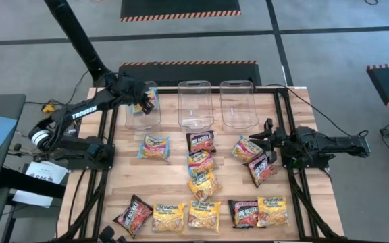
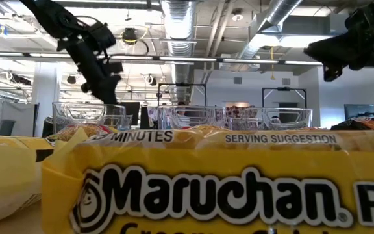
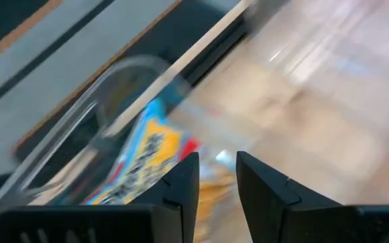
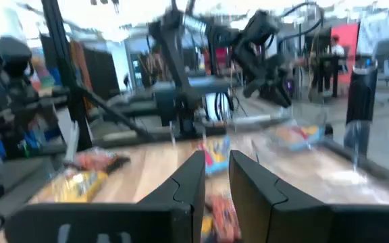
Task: Sort Maruchan noodles
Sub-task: Put the black noodle pack into the right transparent bin
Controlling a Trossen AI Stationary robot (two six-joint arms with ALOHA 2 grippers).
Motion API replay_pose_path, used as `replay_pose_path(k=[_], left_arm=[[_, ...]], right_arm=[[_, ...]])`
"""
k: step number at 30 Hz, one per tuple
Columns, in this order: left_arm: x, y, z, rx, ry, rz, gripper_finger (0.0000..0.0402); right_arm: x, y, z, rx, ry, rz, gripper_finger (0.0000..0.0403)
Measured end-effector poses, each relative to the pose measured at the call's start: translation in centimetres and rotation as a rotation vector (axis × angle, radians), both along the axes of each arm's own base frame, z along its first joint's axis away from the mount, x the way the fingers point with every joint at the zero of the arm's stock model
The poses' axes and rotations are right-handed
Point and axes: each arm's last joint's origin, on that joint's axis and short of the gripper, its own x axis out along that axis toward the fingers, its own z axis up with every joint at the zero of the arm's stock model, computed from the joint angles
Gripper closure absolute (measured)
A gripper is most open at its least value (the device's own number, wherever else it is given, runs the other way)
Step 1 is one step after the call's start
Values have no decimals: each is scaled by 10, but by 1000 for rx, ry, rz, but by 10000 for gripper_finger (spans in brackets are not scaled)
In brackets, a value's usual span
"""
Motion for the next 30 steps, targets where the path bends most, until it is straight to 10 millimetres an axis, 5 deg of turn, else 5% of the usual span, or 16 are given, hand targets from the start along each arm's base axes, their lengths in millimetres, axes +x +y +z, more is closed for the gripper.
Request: replay_pose_path(k=[10,17,23,30], left_arm=[[-1,-50,50,56,-277,-166,312],[3,-79,65,57,-368,-263,312],[13,-99,66,15,-396,-353,312],[24,-122,66,-31,-412,-466,312]], right_arm=[[-10,0,32,-114,-339,-26,308],[-25,0,69,-200,-476,-65,304],[-26,0,100,-238,-379,-75,275],[-6,0,124,-189,-109,-33,228]])
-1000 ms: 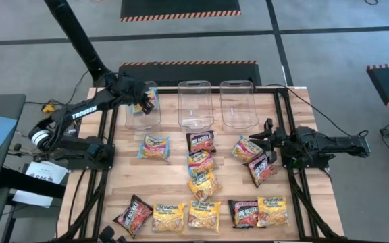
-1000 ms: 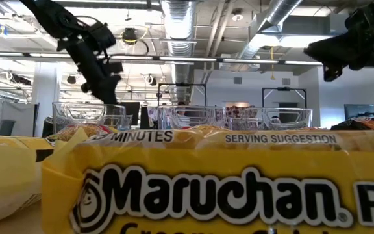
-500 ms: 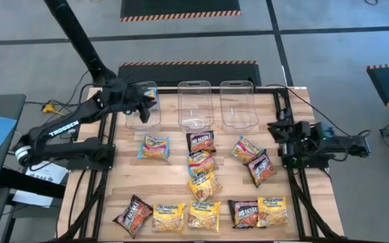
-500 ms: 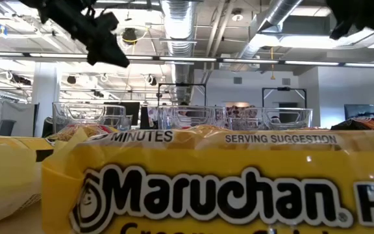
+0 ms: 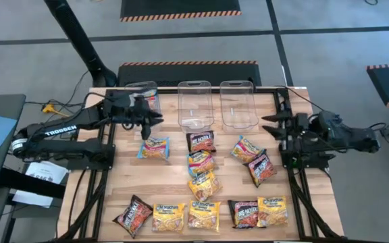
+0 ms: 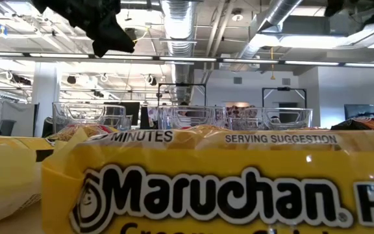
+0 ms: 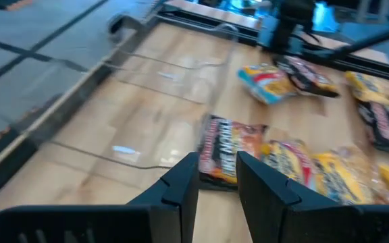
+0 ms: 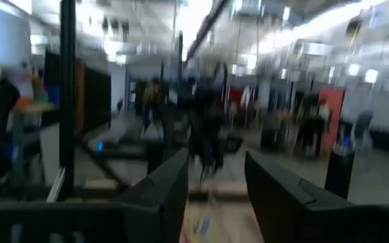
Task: Sort Maruchan noodles
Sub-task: Put the black noodle pack into the right transparent bin
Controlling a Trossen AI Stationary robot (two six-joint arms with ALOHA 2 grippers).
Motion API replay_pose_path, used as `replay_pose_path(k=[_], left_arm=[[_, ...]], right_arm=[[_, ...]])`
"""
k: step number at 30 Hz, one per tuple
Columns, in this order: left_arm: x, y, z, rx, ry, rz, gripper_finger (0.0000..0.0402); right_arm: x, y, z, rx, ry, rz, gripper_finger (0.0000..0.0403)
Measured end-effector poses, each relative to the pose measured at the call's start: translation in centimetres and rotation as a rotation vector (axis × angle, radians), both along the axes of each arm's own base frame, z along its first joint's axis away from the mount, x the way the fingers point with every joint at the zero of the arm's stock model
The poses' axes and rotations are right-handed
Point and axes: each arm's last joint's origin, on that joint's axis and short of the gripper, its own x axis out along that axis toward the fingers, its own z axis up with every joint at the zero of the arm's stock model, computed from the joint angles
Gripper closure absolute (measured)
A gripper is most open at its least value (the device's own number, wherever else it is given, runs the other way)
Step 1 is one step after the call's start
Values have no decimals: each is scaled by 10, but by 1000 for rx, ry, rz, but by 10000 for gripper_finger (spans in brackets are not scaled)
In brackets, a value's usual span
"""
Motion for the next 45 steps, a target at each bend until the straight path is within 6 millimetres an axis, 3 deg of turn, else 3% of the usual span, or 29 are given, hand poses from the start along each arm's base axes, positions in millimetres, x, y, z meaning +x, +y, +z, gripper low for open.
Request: replay_pose_path(k=[6,13,28,37,45], left_arm=[[4,-13,0,2,1,-61,312],[6,-17,0,2,1,-85,312],[6,-17,0,-6,0,-82,312],[6,-17,0,-6,2,-82,312],[6,-17,0,-3,1,-83,312]], right_arm=[[19,0,3,196,355,16,209],[31,0,-3,490,649,-38,211],[56,5,-47,1044,1095,-186,211],[80,18,-72,1120,1316,-226,211],[92,36,-93,1044,1480,-246,211]])
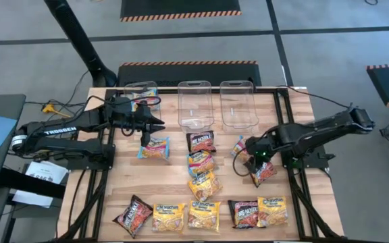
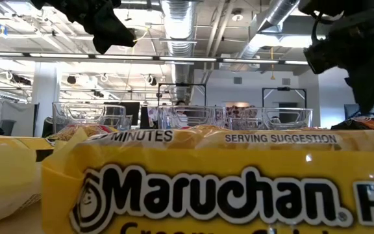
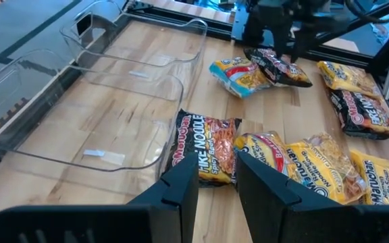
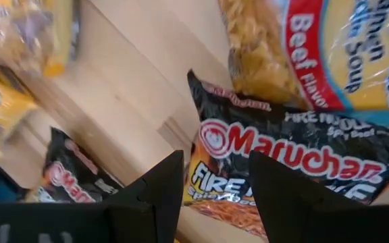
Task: Sort Maruchan noodles
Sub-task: Put the black noodle pack into the right transparent bin
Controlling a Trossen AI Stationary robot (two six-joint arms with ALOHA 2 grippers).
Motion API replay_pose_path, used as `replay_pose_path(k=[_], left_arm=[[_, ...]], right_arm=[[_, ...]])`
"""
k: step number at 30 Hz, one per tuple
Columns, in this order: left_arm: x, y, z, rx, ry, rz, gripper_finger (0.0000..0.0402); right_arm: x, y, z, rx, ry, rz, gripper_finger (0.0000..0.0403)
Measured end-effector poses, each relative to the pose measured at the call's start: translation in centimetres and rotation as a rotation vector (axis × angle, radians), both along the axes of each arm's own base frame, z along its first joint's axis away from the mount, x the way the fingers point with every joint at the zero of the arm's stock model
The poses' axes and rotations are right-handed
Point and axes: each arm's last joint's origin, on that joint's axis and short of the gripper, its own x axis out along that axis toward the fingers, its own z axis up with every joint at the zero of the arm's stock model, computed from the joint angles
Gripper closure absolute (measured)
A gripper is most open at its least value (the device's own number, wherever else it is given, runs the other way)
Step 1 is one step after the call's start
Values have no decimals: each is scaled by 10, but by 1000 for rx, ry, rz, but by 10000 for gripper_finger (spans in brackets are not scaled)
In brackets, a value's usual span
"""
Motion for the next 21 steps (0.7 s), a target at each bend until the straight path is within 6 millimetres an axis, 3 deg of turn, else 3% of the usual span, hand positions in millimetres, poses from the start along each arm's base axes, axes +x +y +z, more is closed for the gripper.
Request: replay_pose_path(k=[11,21], left_arm=[[0,1,0,15,5,37,312],[0,1,0,20,6,47,312]], right_arm=[[8,22,-23,-56,100,226,211],[21,25,-55,-84,263,237,211]])
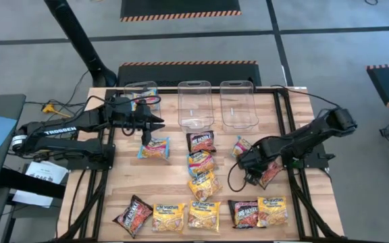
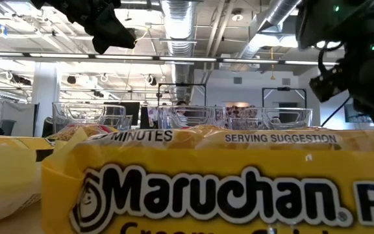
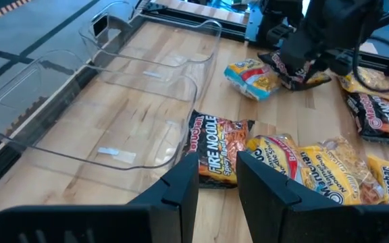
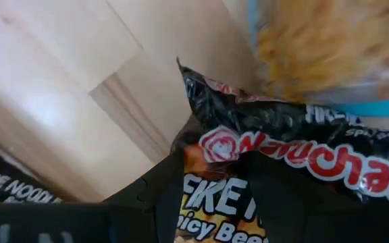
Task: Sort Maruchan noodles
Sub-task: Put the black noodle pack into the right transparent bin
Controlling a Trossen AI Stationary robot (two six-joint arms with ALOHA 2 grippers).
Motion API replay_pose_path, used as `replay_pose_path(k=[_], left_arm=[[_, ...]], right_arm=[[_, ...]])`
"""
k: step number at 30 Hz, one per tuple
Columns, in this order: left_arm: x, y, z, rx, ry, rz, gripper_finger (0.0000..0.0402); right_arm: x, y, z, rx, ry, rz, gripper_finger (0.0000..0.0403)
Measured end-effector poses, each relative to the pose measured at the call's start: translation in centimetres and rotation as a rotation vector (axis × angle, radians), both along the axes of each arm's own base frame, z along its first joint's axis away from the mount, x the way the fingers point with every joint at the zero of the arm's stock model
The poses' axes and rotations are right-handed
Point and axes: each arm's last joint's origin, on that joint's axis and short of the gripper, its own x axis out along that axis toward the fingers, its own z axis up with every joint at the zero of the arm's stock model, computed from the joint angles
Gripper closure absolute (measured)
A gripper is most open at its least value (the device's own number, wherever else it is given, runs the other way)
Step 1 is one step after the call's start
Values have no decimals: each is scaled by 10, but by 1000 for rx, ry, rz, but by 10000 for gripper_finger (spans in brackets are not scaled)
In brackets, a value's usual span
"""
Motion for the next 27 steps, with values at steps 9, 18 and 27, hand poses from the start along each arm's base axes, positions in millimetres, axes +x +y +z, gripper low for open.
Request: replay_pose_path(k=[9,18,27], left_arm=[[0,0,0,0,0,0,312],[0,0,0,0,0,0,312],[0,0,0,0,0,1,312]], right_arm=[[6,2,-16,2,63,-30,276],[9,5,-13,50,64,-28,391],[30,11,14,32,-21,44,396]])
